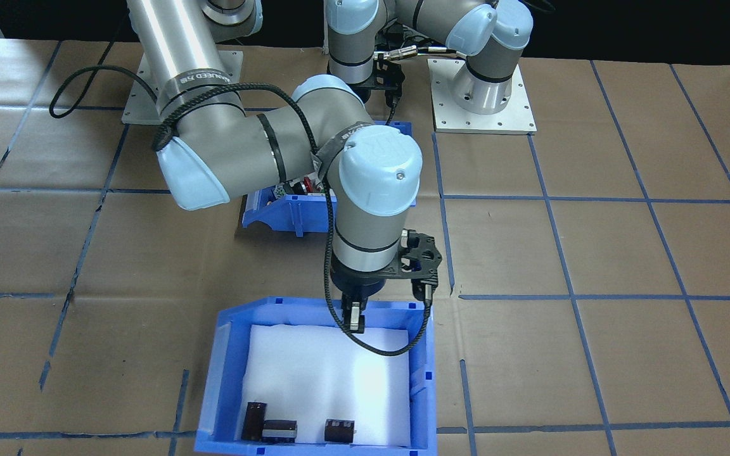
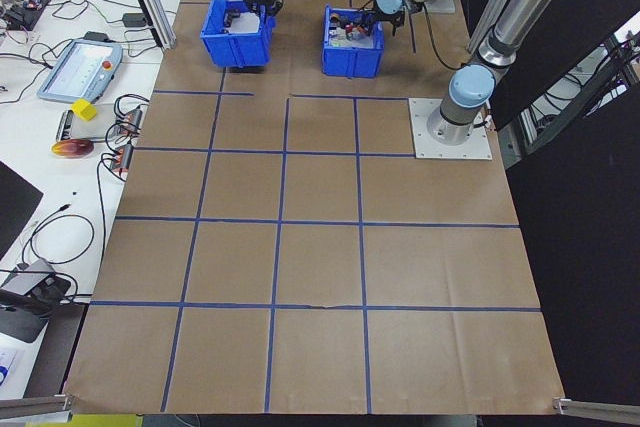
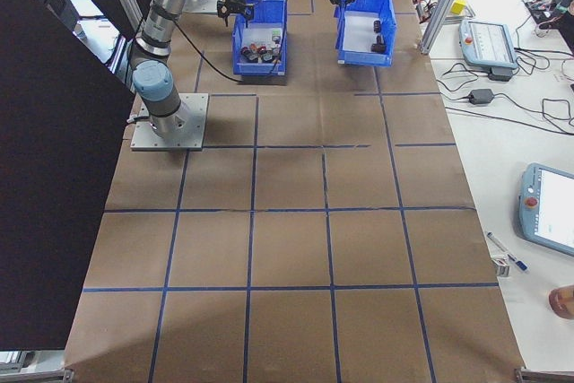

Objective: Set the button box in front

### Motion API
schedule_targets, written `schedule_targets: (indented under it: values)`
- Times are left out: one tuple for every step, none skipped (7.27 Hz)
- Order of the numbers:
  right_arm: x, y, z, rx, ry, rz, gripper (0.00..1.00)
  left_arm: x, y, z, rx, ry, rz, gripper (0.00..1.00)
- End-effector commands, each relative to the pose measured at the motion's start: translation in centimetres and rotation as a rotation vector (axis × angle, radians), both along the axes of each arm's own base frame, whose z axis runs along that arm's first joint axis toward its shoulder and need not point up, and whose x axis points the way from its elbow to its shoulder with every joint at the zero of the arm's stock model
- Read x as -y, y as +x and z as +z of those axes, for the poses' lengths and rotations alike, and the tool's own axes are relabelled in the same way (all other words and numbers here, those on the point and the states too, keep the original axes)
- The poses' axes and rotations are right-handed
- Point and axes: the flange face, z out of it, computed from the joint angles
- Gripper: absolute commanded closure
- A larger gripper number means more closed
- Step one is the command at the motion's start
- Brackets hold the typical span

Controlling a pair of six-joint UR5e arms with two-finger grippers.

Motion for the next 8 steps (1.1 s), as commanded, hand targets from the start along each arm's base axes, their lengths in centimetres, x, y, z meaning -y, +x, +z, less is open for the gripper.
schedule_targets:
  values:
    - [3.2, -9.3, 1.0, -0.059, 0.047, 0.006, 0.94, 0.7, -0.2, -0.6, 0.008, -0.041, 0.036, 0.83]
    - [3.9, -14.0, 1.2, -0.109, 0.06, 0.019, 0.94, 0.7, -0.1, -0.1, 0.007, -0.055, 0.035, 1.0]
    - [3.5, -18.8, 2.1, -0.128, 0.076, 0.022, 0.94, 1.3, 0.1, 0.8, 0.022, -0.093, 0.033, 1.0]
    - [2.2, -23.6, 2.8, -0.135, 0.091, 0.033, 0.94, 2.0, 0.6, 2.0, 0.031, -0.135, 0.021, 1.0]
    - [-0.2, -28.4, 3.0, -0.126, 0.11, 0.015, 0.94, 3.3, 1.5, 3.3, 0.03, -0.161, -0.022, 1.0]
    - [-3.0, -31.2, 3.8, -0.119, 0.108, 0.019, 0.94, 6.8, 4.2, 4.5, 0.023, -0.182, 0.016, 1.0]
    - [-5.2, -32.8, 4.2, -0.121, 0.1, 0.042, 0.94, 10.6, 6.8, 5.7, 0.017, -0.197, 0.026, 1.0]
    - [-8.8, -34.1, 4.2, -0.121, 0.087, 0.041, 0.94, 15.0, 8.7, 7.6, 0.013, -0.219, 0.021, 1.0]
